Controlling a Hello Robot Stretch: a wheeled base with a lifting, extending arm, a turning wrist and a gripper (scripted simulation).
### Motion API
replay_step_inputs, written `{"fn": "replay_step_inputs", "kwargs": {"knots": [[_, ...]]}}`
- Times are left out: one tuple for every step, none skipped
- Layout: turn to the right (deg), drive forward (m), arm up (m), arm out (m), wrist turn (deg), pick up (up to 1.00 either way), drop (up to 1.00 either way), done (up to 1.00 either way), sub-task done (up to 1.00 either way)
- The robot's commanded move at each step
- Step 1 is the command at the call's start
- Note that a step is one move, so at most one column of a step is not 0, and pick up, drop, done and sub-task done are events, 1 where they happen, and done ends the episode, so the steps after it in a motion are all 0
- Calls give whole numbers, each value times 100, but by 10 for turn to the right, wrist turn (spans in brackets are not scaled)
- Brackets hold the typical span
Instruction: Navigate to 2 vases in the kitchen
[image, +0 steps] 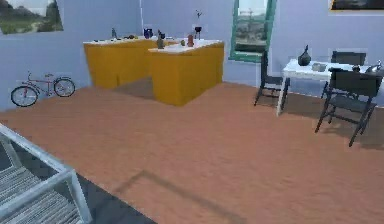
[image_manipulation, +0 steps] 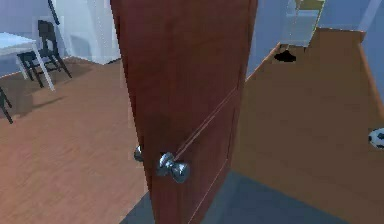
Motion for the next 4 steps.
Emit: {"fn": "replay_step_inputs", "kwargs": {"knots": [[240, 0, 0, 0, 0, 0, 0, 0, 0], [0, 100, 0, 0, 0, 0, 0, 0, 0], [0, 100, 0, 0, 0, 0, 0, 0, 0], [0, 60, 0, 0, 0, 0, 0, 0, 0]]}}
